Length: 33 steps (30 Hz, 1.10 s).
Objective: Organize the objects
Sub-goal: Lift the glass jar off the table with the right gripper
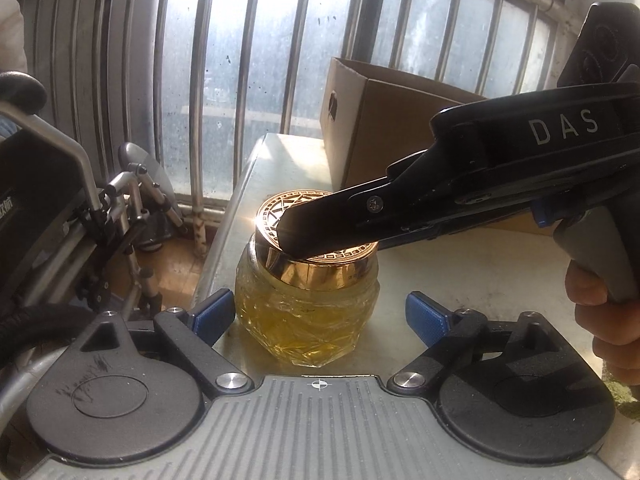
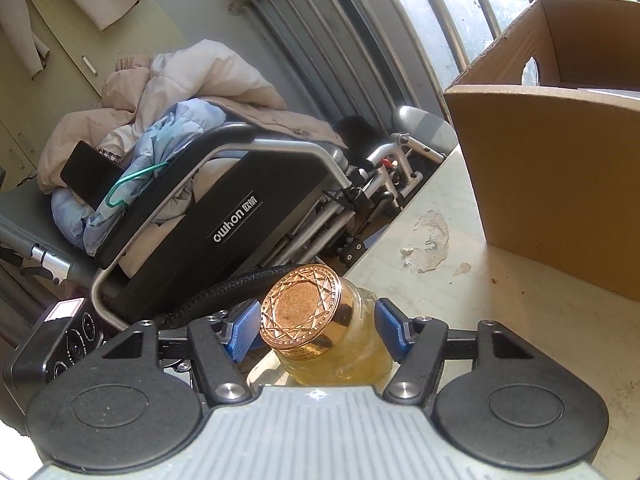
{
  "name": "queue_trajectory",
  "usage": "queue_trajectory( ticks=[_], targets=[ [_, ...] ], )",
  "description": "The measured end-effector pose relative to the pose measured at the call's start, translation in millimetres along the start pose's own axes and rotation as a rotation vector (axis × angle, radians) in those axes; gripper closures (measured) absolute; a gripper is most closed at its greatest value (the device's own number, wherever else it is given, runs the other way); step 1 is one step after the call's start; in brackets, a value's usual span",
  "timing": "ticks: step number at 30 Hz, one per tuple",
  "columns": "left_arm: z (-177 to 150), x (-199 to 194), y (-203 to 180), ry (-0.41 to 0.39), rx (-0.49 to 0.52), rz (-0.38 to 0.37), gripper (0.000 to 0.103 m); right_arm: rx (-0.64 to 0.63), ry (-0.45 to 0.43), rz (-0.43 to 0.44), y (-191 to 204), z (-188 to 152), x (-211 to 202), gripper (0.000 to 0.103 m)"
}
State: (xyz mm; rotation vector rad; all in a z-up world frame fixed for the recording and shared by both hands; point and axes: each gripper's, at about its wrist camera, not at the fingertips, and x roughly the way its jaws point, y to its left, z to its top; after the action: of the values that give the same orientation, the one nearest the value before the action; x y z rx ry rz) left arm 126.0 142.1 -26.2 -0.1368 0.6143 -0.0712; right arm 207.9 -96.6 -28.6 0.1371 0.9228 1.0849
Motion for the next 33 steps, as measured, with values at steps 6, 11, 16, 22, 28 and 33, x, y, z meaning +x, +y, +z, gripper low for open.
queue_trajectory(
  ticks=[6,11,16,22,28,33],
  targets=[
    [1,4,-12,0.015,0.011,-0.029,0.011,0.024,-0.026,-0.018,-8,-9,-15,0.037],
    [4,10,-29,0.035,0.029,-0.064,0.011,0.055,-0.051,-0.039,-20,-18,-33,0.037],
    [6,18,-48,0.052,0.052,-0.097,0.011,0.098,-0.087,-0.065,-33,-29,-53,0.037],
    [5,25,-70,0.065,0.094,-0.129,0.011,0.139,-0.127,-0.096,-46,-40,-74,0.037],
    [7,32,-89,0.078,0.123,-0.170,0.011,0.179,-0.161,-0.132,-57,-50,-94,0.036],
    [5,35,-100,0.078,0.149,-0.199,0.010,0.200,-0.181,-0.160,-63,-57,-106,0.036]
  ],
)
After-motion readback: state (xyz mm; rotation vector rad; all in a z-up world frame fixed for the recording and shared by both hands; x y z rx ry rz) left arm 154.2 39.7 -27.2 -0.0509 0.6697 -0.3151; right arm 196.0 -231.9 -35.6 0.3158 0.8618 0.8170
